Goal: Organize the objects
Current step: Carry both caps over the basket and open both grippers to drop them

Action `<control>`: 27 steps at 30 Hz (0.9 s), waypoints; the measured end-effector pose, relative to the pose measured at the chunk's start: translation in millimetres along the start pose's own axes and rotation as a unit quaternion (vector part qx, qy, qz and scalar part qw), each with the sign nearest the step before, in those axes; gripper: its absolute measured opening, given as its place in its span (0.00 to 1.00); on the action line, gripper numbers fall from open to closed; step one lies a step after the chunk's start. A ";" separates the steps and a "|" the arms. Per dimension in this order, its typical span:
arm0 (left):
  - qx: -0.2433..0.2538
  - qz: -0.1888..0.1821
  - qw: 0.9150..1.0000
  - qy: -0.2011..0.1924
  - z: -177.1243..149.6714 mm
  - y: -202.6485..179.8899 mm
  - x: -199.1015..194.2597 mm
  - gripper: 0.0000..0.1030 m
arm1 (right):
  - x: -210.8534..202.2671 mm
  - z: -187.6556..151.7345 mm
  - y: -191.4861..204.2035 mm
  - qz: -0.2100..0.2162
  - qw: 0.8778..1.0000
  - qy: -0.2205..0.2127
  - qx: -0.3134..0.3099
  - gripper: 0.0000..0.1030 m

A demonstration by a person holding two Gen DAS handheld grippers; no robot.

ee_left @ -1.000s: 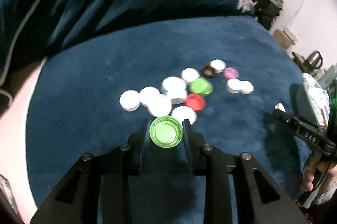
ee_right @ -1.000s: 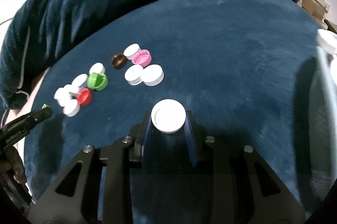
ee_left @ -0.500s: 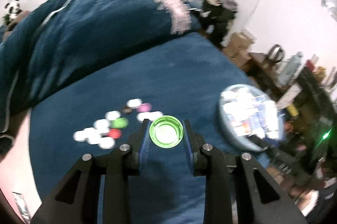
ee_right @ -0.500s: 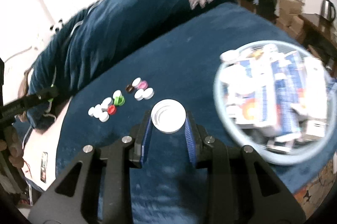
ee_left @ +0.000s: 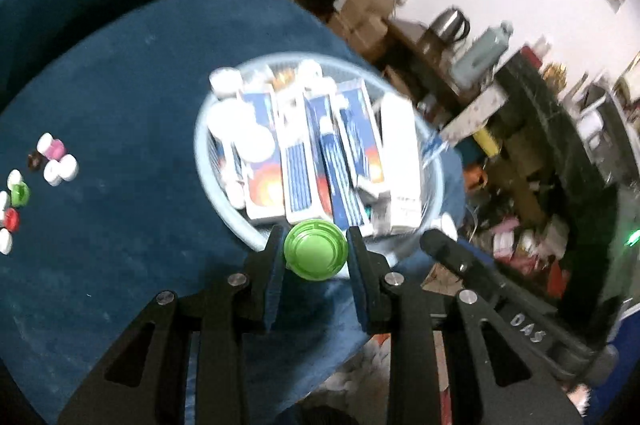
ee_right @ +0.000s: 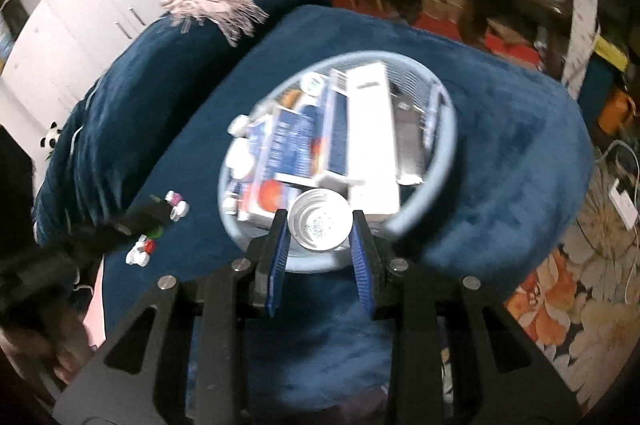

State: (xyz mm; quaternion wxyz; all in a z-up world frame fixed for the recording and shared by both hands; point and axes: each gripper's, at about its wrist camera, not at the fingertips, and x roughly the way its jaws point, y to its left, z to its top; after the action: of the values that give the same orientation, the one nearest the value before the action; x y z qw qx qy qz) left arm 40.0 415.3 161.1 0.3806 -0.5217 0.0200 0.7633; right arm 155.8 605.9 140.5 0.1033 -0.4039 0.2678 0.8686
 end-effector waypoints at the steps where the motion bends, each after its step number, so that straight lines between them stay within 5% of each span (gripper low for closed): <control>1: 0.012 0.014 1.000 0.014 -3.0 -3.8 8.6 0.29 | 3.9 0.0 -0.5 -0.002 1.000 0.006 -0.003 0.30; 7: 0.023 0.047 0.998 0.015 0.4 0.4 21.4 0.29 | 24.3 1.5 10.6 -0.013 0.999 0.033 -0.021 0.30; 18: 0.032 0.045 0.998 0.020 6.6 -0.3 40.1 0.32 | 36.3 4.9 13.9 -0.030 0.998 0.040 -0.044 0.31; 23: 0.023 0.068 0.997 0.000 8.0 4.2 30.6 0.57 | 31.0 6.7 10.1 -0.020 0.998 0.031 -0.041 0.34; 27: -0.002 0.067 0.997 -0.033 6.6 15.0 12.3 0.78 | 21.0 8.7 6.2 -0.019 0.999 0.008 -0.029 0.57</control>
State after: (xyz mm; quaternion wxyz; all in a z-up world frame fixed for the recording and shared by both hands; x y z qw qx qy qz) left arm 23.8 414.3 148.6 0.3277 -0.4948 0.0411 0.8038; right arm 134.0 604.7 131.6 0.1062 -0.4186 0.2359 0.8705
